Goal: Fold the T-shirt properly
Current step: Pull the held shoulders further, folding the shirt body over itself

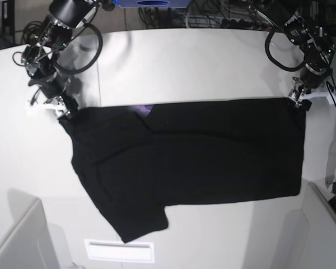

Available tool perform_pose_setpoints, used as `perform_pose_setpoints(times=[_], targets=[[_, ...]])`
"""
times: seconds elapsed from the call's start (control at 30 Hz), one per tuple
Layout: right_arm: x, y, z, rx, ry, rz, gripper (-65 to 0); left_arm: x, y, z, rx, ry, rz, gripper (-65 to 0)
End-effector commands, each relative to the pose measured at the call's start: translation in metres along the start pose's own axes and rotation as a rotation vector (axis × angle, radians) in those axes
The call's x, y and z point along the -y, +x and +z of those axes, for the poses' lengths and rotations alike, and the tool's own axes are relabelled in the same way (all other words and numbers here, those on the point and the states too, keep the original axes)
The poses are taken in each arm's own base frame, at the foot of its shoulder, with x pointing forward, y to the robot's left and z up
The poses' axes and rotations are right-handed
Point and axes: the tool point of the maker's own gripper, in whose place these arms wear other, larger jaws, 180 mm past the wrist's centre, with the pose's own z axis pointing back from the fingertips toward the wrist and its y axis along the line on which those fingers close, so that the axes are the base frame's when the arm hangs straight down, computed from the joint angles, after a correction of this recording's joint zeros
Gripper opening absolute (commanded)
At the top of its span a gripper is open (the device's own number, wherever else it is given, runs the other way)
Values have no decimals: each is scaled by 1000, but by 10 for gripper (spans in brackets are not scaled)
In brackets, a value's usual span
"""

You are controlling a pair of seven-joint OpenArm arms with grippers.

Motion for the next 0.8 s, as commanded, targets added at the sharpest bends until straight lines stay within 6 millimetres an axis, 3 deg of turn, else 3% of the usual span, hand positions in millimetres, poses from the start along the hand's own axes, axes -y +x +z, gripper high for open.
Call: perform_pose_setpoints(times=[0.0, 0.5, 0.57, 0.7, 0.77], targets=[[4, -2, -3, -23, -33, 16, -239, 5, 8, -1, 15, -17, -4, -176], [13, -12, -21, -69, -61, -4, -252, -6, 6, -18, 65, -6, 71, -197], [13, -7, -21, -40, -60, -4, -320, -7, 3, -22, 55, -9, 86, -303], [15, 2, -20, 10, -60, -4, -548, -8, 2, -21, 53, -6, 85, -650], [16, 6, -19, 26, -62, -6, -648, -15, 0, -16, 50, 10, 79, -650]])
